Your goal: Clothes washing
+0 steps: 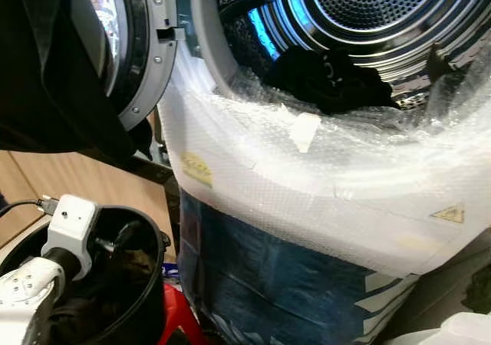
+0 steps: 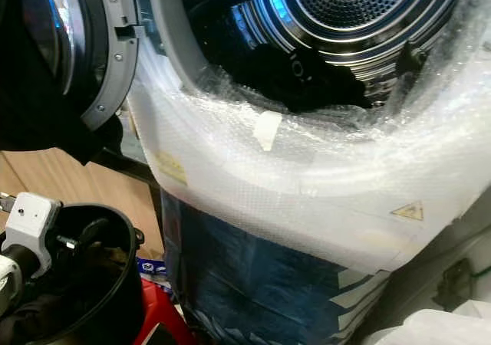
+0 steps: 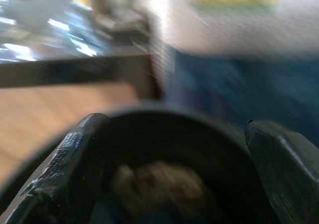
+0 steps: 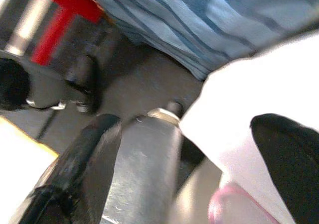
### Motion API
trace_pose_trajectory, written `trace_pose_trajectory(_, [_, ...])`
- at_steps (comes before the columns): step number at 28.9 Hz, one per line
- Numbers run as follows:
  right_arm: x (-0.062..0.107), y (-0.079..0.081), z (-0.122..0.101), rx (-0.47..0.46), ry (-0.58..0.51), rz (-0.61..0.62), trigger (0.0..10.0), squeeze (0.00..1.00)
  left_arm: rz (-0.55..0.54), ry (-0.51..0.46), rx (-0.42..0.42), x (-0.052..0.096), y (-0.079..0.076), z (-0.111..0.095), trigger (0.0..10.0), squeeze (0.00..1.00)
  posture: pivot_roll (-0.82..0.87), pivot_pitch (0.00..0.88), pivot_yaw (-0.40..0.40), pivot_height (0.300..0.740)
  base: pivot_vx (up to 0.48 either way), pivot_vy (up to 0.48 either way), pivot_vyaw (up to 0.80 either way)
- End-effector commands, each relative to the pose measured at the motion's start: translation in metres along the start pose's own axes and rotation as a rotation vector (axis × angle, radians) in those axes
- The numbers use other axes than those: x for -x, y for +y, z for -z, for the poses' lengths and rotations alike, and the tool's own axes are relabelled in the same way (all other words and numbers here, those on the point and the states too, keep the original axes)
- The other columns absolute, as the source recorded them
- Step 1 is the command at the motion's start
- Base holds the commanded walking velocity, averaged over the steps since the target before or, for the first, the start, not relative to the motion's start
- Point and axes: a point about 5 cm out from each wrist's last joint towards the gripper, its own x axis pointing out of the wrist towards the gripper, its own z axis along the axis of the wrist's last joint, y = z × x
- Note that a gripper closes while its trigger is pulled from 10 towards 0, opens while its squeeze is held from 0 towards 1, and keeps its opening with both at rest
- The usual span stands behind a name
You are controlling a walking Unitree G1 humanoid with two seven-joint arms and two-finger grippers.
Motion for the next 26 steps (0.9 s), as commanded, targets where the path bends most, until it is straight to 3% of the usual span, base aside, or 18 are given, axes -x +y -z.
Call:
trace_pose_trajectory(1, [-0.001, 0.000, 0.010, 0.032, 0.059, 0.039, 10.0, 0.00, 0.114, 0.040, -0.027, 0.007, -0.004, -0.001, 10.0, 0.00, 0.06, 0.012, -0.005, 0.740, 0.000, 0.000, 0.00])
trace_pose_trajectory(4, [-0.002, 0.001, 0.007, 0.038, 0.037, 0.053, 10.0, 0.00, 0.207, 0.100, -0.097, 0.020, -0.003, 0.001, 10.0, 0.00, 0.07, 0.008, -0.004, 0.740, 0.000, 0.000, 0.00])
trace_pose_trajectory(7, [-0.002, 0.002, 0.005, 0.140, 0.040, 0.038, 10.0, 0.00, 0.353, 0.151, -0.065, 0.036, -0.005, -0.004, 10.0, 0.00, 0.08, 0.000, -0.009, 0.740, 0.000, 0.000, 0.00])
trace_pose_trajectory(9, [-0.002, 0.001, 0.005, 0.133, 0.048, 0.046, 10.0, 0.00, 0.392, 0.160, -0.066, 0.041, 0.002, -0.010, 10.0, 0.00, 0.08, 0.000, -0.004, 0.740, 0.000, 0.000, 0.00])
trace_pose_trajectory(11, [-0.002, -0.001, 0.003, 0.134, 0.048, 0.060, 10.0, 0.00, 0.398, 0.188, -0.107, 0.041, 0.007, -0.009, 10.0, 0.00, 0.08, 0.000, 0.002, 0.740, 0.000, 0.000, 0.00])
trace_pose_trajectory(12, [-0.003, 0.000, 0.001, 0.173, 0.053, 0.061, 10.0, 0.00, 0.427, 0.306, -0.198, 0.045, 0.014, -0.001, 10.0, 0.00, 0.07, 0.000, 0.004, 0.740, 0.000, 0.000, 0.00])
trace_pose_trajectory(15, [-0.003, 0.001, -0.001, 0.215, 0.060, 0.049, 10.0, 0.00, 0.433, 0.402, -0.304, 0.045, 0.020, 0.004, 10.0, 0.00, 0.08, 0.000, -0.006, 0.740, 0.000, 0.000, 0.00])
trace_pose_trajectory(19, [-0.003, 0.001, -0.002, 0.186, 0.054, 0.056, 10.0, 0.00, 0.478, 0.392, -0.342, 0.038, 0.017, -0.009, 10.0, 0.00, 0.08, 0.000, -0.014, 0.740, 0.000, 0.000, 0.00])
trace_pose_trajectory(23, [-0.003, 0.001, 0.002, 0.190, 0.068, 0.043, 10.0, 0.00, 0.599, 0.344, -0.420, 0.035, 0.001, -0.014, 10.0, 0.00, 0.08, 0.000, -0.024, 0.740, 0.000, 0.000, 0.00])
trace_pose_trajectory(26, [-0.003, 0.004, 0.005, 0.208, 0.085, 0.014, 10.0, 0.00, 0.664, 0.326, -0.391, 0.033, -0.007, -0.010, 10.0, 0.00, 0.06, 0.000, -0.020, 0.740, 0.000, 0.000, 0.00])
